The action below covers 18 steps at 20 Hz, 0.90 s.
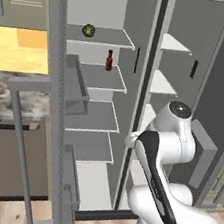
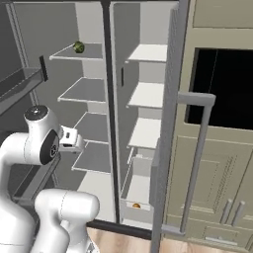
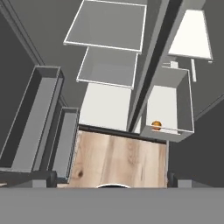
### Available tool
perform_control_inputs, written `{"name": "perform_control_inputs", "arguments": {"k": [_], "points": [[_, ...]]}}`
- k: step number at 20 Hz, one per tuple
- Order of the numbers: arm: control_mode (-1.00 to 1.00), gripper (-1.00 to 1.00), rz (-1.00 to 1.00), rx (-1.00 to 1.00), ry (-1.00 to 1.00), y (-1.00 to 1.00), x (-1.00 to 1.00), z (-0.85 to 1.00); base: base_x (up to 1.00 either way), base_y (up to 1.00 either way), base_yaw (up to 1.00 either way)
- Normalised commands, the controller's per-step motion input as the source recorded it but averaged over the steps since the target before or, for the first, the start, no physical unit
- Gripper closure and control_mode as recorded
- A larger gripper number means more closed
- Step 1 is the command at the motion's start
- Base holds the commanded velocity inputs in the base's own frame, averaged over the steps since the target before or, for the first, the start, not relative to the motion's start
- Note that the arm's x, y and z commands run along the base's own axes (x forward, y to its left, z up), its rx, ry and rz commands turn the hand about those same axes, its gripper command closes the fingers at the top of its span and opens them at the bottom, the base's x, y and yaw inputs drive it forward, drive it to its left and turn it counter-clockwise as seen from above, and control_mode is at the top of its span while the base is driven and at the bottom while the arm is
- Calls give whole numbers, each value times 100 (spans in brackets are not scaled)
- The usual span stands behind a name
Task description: Take the broccoli and peach from the fridge shelf and place them in the freezer drawer to begin freezing them.
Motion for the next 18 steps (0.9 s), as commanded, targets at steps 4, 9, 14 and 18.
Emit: {"name": "perform_control_inputs", "arguments": {"k": [4, 9, 14, 18], "points": [[100, -100, 0, 0, 0, 0, 0, 0, 16, 44, 5], [100, -100, 0, 0, 0, 0, 0, 0, 34, 35, 0], [100, -100, 0, 0, 0, 0, 0, 0, 58, -13, 2], [100, -100, 0, 0, 0, 0, 0, 0, 43, 3, 1]]}}
